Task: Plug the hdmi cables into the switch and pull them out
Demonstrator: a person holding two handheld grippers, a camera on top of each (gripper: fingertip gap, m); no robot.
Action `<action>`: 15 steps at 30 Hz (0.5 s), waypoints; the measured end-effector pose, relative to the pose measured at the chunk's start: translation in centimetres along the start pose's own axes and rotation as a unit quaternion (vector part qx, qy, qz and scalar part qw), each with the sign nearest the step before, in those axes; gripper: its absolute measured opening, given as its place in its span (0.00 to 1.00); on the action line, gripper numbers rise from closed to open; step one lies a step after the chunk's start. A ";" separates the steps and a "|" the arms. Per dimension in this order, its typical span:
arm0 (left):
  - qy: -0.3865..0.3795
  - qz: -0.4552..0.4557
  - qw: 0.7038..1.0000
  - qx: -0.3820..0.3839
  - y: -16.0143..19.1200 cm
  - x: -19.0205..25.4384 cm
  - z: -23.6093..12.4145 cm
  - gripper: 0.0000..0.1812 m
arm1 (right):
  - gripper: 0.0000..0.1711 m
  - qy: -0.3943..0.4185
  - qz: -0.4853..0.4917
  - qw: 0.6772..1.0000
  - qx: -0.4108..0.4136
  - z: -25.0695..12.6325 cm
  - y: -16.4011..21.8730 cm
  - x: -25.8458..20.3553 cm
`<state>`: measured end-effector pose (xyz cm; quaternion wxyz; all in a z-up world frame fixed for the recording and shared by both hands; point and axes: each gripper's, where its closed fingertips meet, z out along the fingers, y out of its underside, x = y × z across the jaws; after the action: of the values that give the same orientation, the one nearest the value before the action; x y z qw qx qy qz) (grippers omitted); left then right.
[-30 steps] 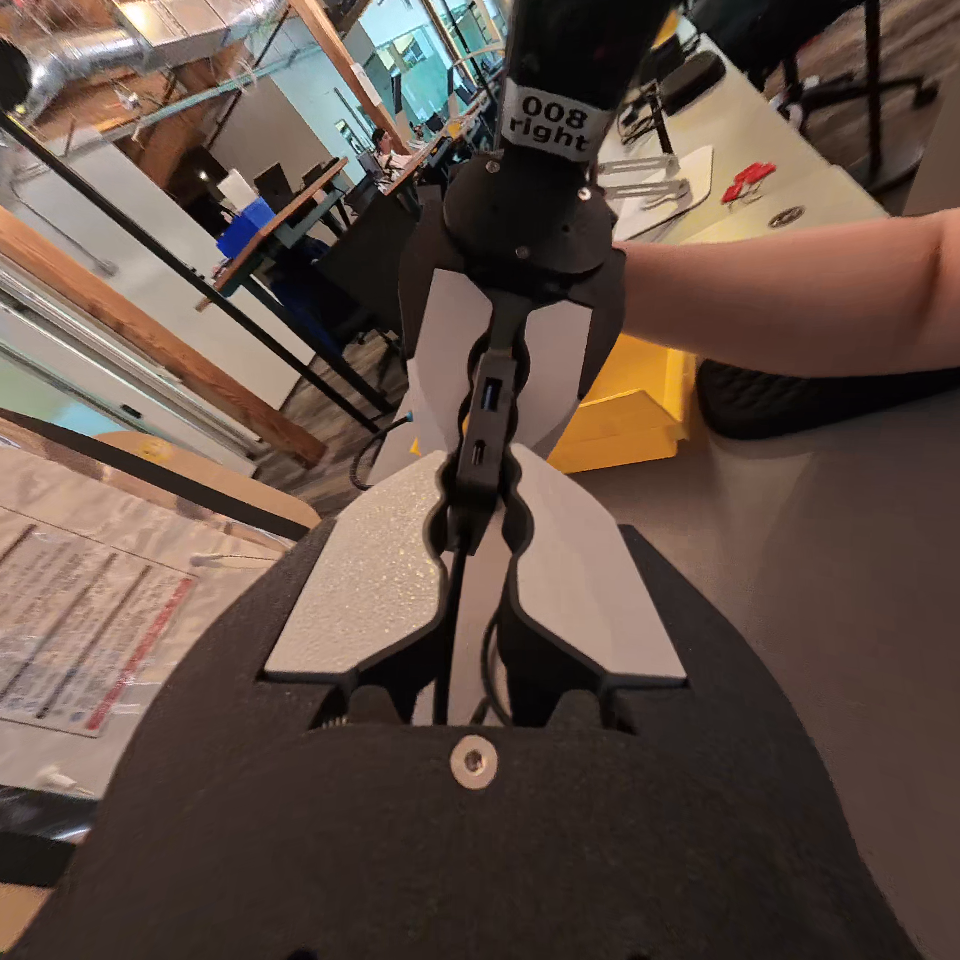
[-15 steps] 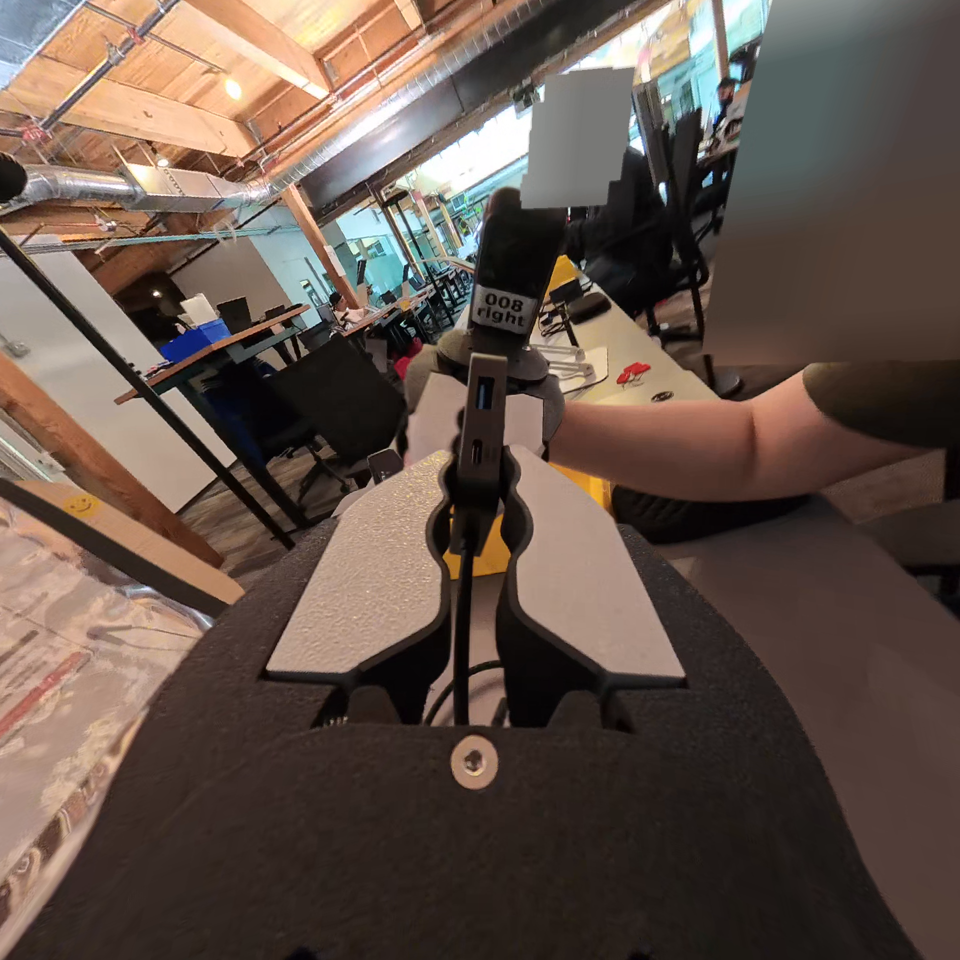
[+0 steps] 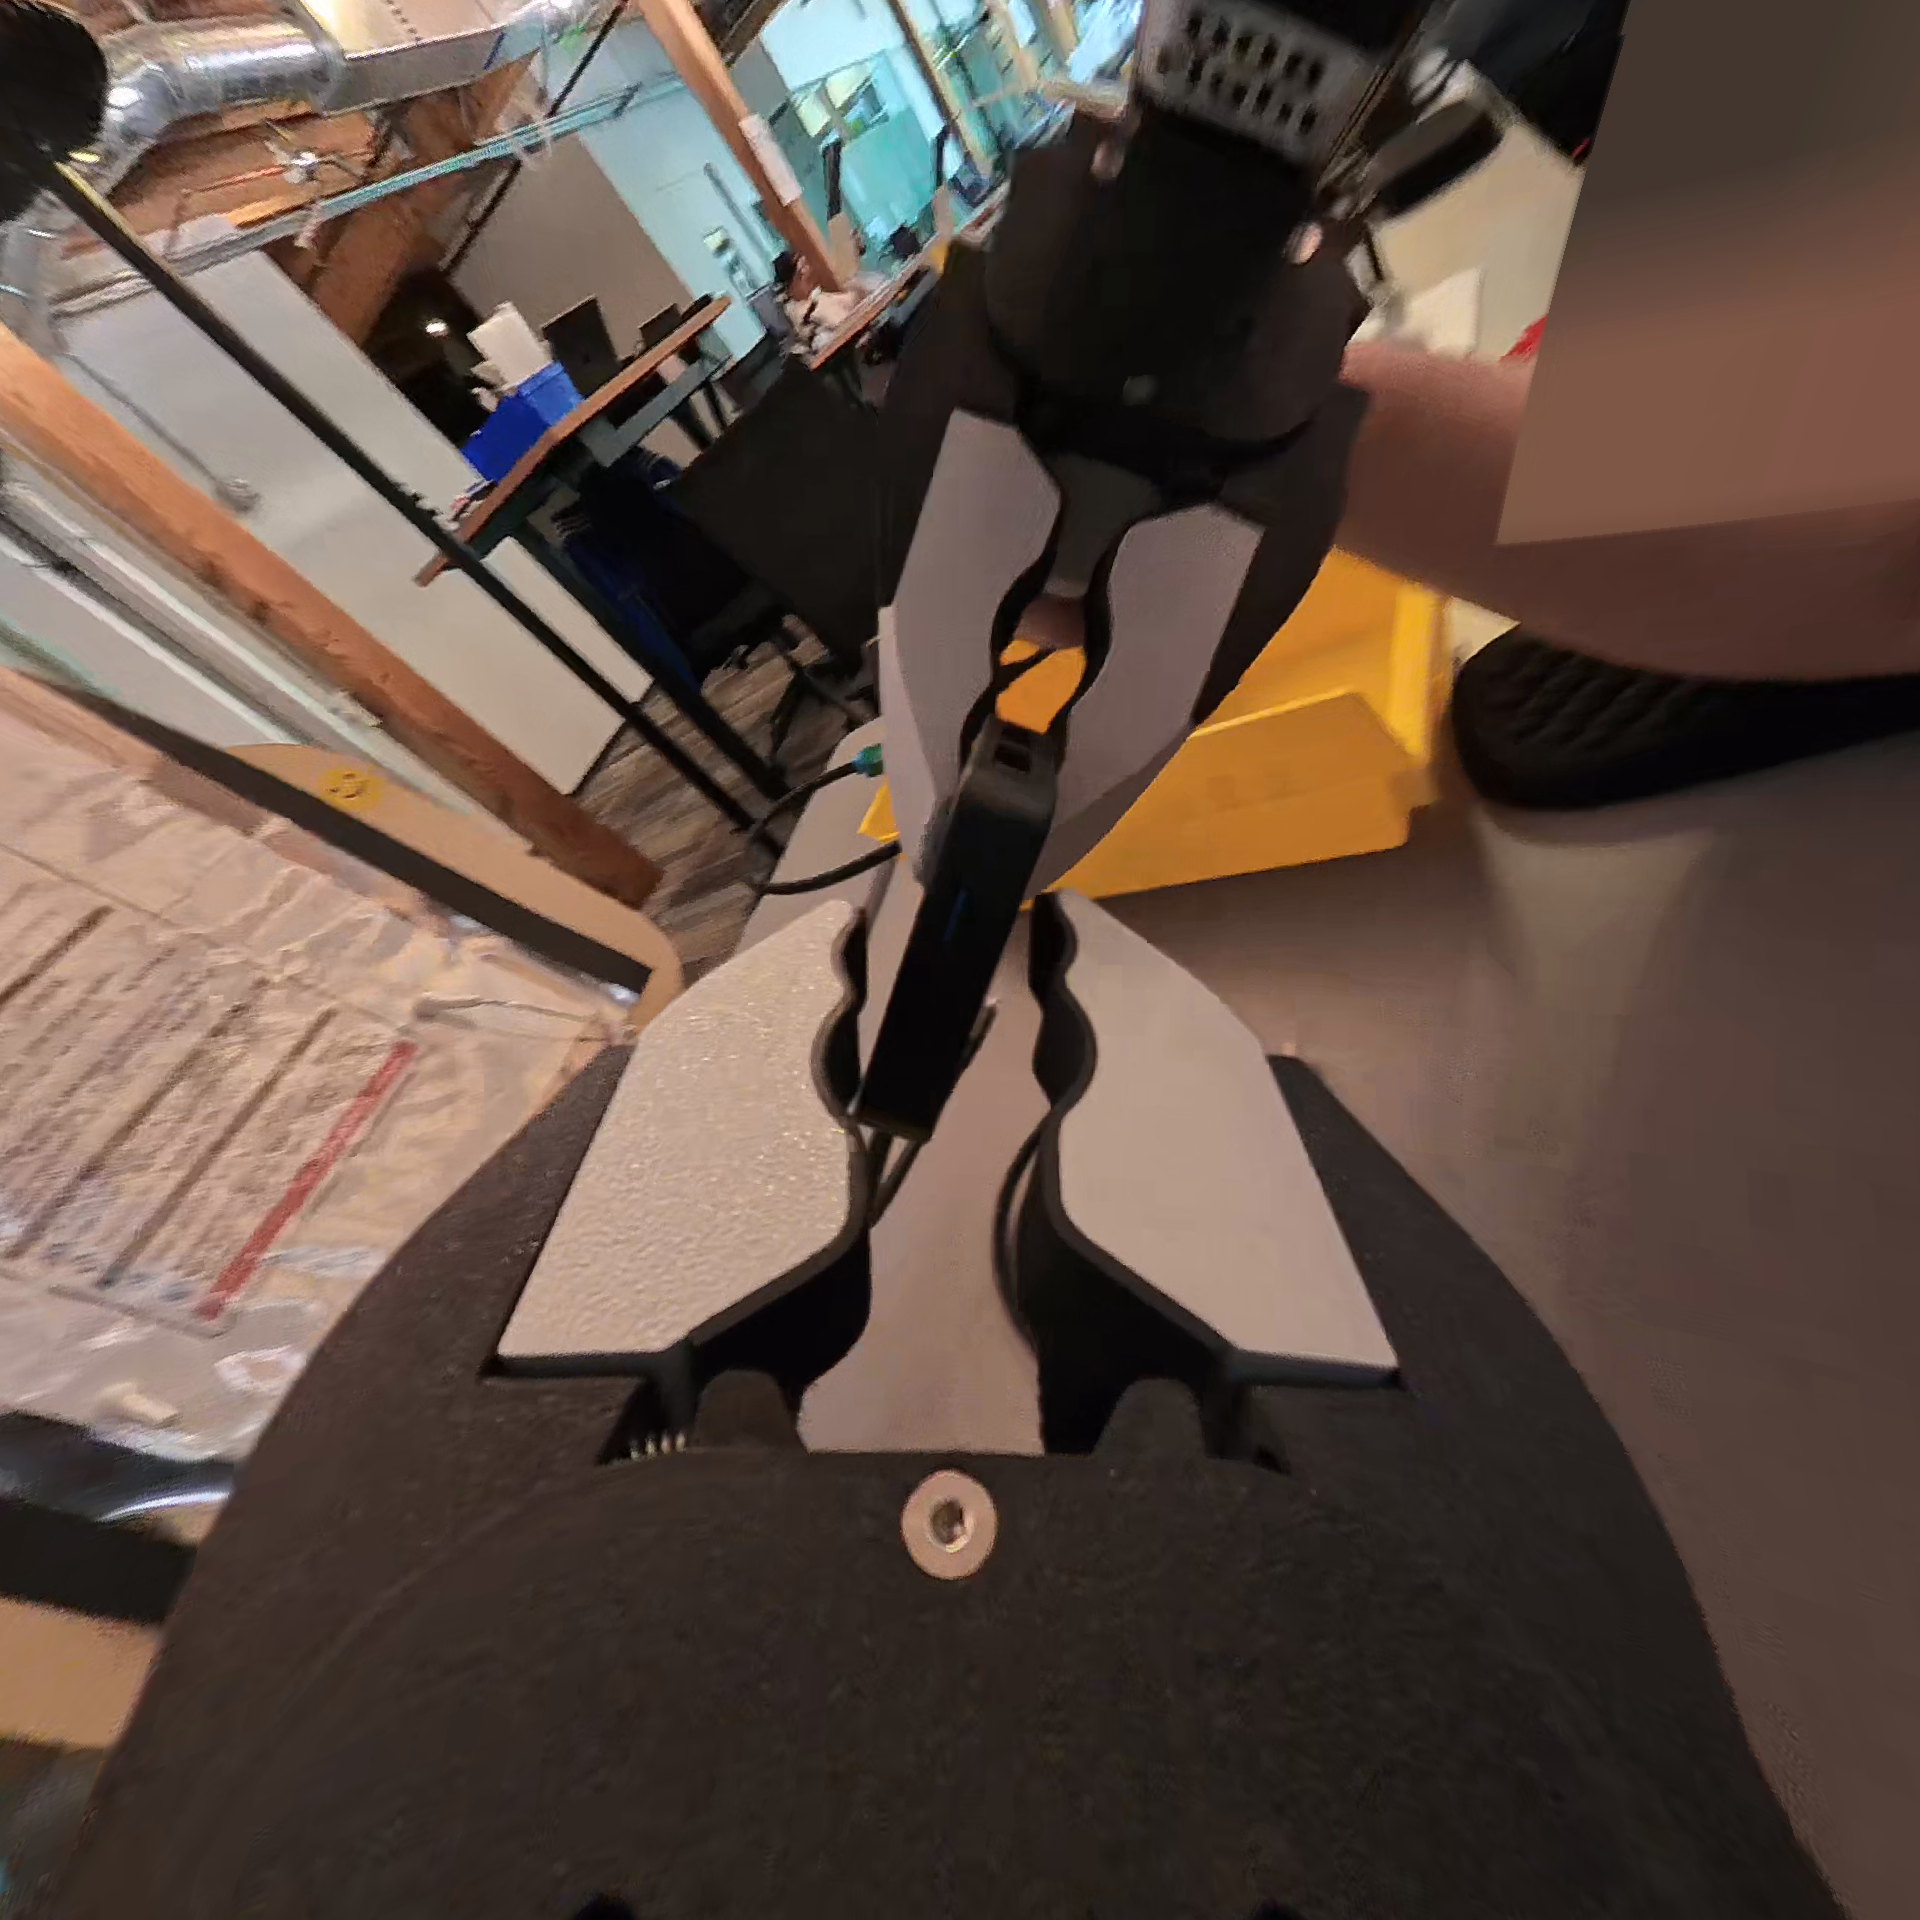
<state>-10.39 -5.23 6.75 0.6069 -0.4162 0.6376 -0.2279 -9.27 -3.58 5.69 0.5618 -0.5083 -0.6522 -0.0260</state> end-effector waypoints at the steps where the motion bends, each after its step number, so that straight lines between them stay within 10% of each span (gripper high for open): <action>1: -0.009 0.014 1.000 -0.002 0.1 -0.1 0.1 0.16 | 0.08 0.003 0.000 1.000 -0.004 0.0 -0.1 0.0; 9: 0.061 -0.109 0.962 0.243 -5.9 -1.0 -4.6 0.07 | 0.31 -0.033 0.168 0.958 0.229 -2.7 -5.5 1.5; 15: 0.150 -0.139 0.914 0.350 -8.2 0.5 -7.3 0.07 | 0.24 -0.060 0.171 0.932 0.314 -2.8 -10.2 -0.1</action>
<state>-15.30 -11.71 14.17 0.5731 -0.2226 0.5363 -0.5783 -14.39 -10.23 12.09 0.6484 -0.4109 -0.5626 0.3070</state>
